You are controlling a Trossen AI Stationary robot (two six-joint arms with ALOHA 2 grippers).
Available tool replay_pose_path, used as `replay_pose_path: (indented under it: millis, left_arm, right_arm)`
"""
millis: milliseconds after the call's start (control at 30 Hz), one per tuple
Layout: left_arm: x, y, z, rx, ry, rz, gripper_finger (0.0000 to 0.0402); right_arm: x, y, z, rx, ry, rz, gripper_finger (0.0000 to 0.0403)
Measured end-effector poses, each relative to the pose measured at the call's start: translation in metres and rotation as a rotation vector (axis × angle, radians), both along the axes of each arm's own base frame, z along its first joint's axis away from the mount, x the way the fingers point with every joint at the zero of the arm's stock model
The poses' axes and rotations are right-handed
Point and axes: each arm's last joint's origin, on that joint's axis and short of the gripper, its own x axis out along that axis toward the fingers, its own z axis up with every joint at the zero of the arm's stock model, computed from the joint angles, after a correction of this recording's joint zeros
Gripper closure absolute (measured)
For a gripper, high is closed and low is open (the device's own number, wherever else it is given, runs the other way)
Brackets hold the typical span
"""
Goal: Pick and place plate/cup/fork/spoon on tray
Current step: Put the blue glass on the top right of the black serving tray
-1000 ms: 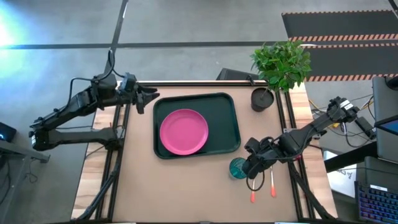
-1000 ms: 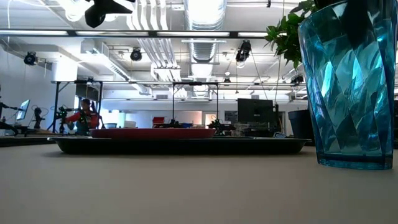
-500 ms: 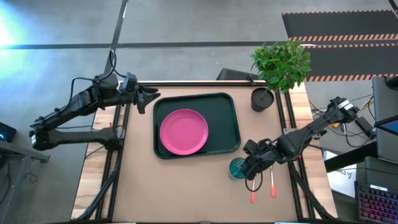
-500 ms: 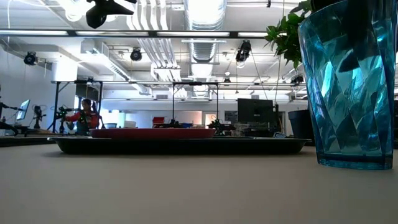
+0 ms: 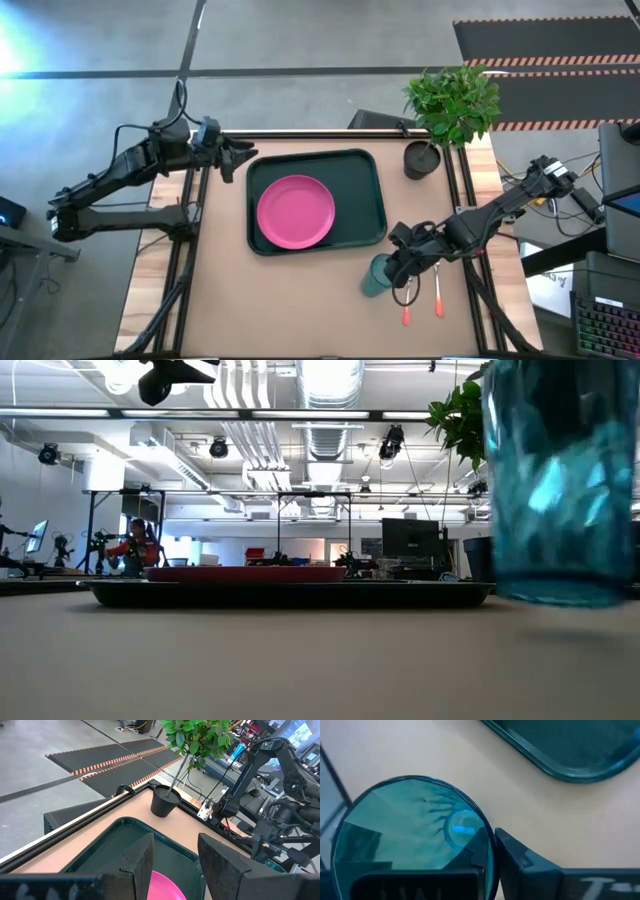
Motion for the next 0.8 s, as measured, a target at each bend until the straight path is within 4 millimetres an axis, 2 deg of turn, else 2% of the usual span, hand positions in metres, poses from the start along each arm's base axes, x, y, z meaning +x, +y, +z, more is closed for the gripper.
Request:
replay_pose_path:
  millis: [200, 433, 600, 700, 800]
  left_arm:
    - [0.000, 0.000, -0.001, -0.001, 0.002, 0.000, 0.0265]
    - [0.001, 0.000, -0.003, -0.004, 0.008, 0.000, 0.0265]
    - [0.001, 0.000, -0.004, -0.006, 0.013, 0.000, 0.0265]
    - [0.001, 0.000, -0.004, -0.006, 0.013, 0.000, 0.0265]
    - [0.000, 0.000, -0.004, -0.005, 0.012, 0.000, 0.0265]
  right_arm:
    - [0.006, 0.001, 0.021, -0.033, -0.086, -0.022, 0.0393]
    - [0.023, -0.012, 0.086, -0.144, -0.296, 0.039, 0.0393]
    - [0.026, -0.045, 0.130, -0.275, -0.333, 0.070, 0.0394]
    - [0.021, -0.075, 0.141, -0.337, -0.246, 0.017, 0.0394]
    - [0.019, -0.103, 0.142, -0.365, -0.136, -0.049, 0.0394]
